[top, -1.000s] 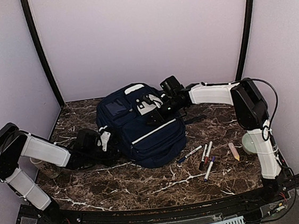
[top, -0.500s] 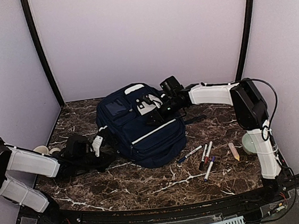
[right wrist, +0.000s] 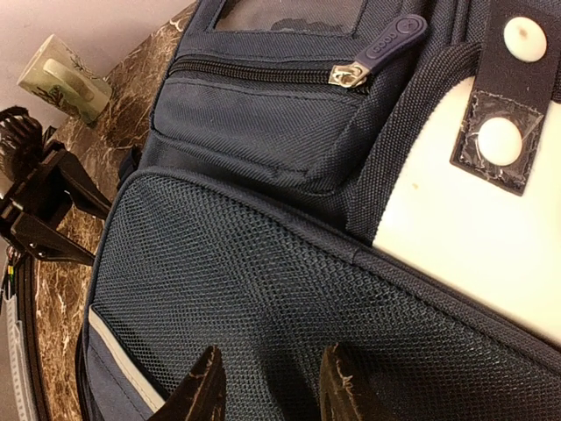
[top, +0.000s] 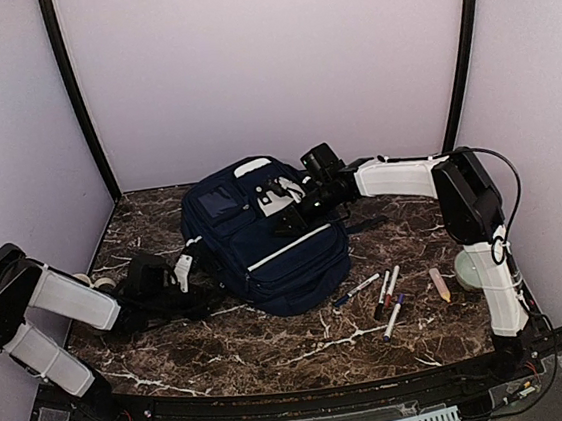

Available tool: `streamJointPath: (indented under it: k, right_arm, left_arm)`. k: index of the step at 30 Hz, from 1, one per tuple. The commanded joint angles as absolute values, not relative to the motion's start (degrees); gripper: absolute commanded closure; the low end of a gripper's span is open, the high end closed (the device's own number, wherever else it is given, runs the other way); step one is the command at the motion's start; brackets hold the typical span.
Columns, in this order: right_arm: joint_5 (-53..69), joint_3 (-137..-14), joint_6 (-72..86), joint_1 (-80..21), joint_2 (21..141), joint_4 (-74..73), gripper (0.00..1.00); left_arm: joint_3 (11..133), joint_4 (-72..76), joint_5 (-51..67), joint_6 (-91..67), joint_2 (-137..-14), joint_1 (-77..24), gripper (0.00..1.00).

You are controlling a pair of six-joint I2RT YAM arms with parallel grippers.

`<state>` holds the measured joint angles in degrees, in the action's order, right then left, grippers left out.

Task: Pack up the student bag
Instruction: Grab the largest pocket of the student bag, then zip the largest pocket of the bag in the student bag.

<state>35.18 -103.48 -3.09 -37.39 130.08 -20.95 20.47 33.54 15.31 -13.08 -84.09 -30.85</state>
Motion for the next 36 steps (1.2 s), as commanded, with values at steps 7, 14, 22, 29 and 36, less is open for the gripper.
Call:
streamJointPath:
  k: [7,14,22,29,36]
  right_arm:
    - [32.43,-100.73,-2.13,-38.5,134.96,-25.22,0.62]
    - [32.6,-100.72,-2.02,-38.52,135.46,-25.31,0.62]
    - [32.78,-100.77,-1.86,-38.67,136.19,-25.38,0.62]
    - [32.82,-100.99,-1.76,-38.76,136.63,-25.32,0.62]
    - [31.37,-101.14,-1.2,-38.83,137.2,-25.44,0.62]
  left_arm:
    - [23.45,44.54,23.15,-8.43,-94.22,-28.5,0.6]
    - [25.98,47.35,24.77,-7.22,-99.14,-28.39,0.62]
    - [25.82,47.91,24.55,-7.42,-100.0,-28.47,0.84]
    - [19.65,46.88,22.43,-11.7,-94.28,-28.54,0.95]
    - [16.91,39.81,20.93,-12.85,-88.5,-32.2,1.0]
